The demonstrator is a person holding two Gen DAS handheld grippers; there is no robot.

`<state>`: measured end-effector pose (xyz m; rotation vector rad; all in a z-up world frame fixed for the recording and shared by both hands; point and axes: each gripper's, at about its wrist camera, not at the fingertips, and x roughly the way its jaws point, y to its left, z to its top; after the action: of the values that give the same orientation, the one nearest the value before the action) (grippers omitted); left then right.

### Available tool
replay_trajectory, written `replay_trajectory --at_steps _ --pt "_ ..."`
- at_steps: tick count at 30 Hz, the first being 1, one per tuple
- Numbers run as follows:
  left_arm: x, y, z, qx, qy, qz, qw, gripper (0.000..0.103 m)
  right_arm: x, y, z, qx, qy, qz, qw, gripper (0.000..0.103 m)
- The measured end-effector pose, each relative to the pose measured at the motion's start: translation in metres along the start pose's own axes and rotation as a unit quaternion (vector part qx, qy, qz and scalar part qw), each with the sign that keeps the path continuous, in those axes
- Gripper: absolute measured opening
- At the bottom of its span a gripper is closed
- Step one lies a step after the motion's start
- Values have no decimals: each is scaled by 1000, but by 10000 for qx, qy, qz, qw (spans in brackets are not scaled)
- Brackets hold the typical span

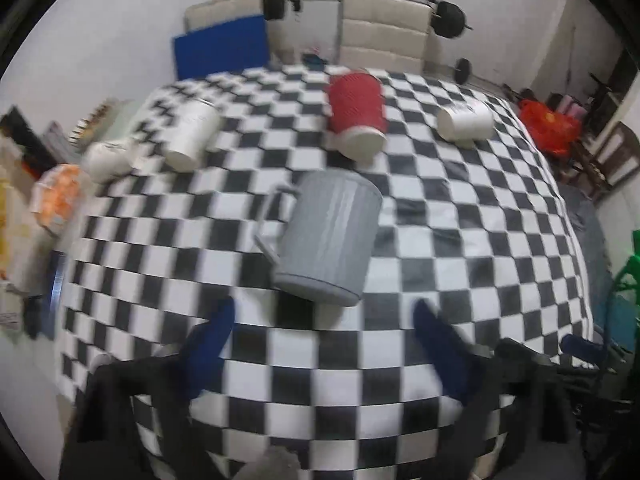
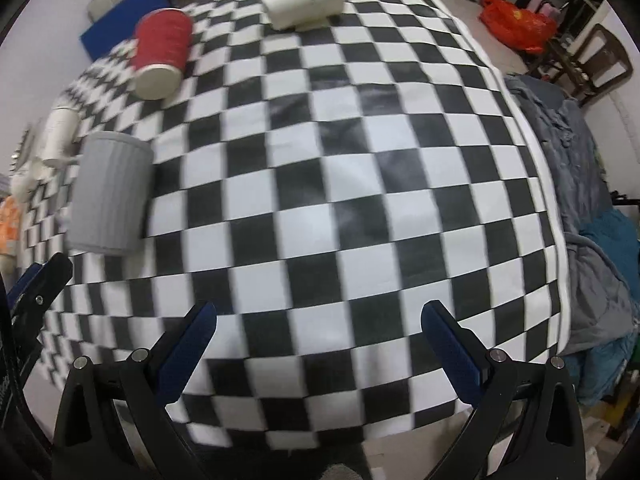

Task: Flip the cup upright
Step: 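Lift the grey mug with the left tool, turn it rim-down, set it down, then open the left tool and withdraw while the right tool approaches the inverted mug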

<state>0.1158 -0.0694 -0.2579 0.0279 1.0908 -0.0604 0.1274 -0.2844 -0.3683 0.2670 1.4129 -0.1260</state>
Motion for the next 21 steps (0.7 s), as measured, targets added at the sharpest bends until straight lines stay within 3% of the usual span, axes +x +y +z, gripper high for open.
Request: replay_trajectory --at_steps 8,11,21 --pt "-40 54 4 -156 -57 755 9970 96 -59 63 0 -116 -363 456 9982 103" --pt "-49 77 5 -245 -84 818 9963 96 -75 90 0 -235 -486 519 9972 103" --pt "-52 147 18 -439 -94 879 9951 96 -74 172 10 -568 -475 134 9972 103"
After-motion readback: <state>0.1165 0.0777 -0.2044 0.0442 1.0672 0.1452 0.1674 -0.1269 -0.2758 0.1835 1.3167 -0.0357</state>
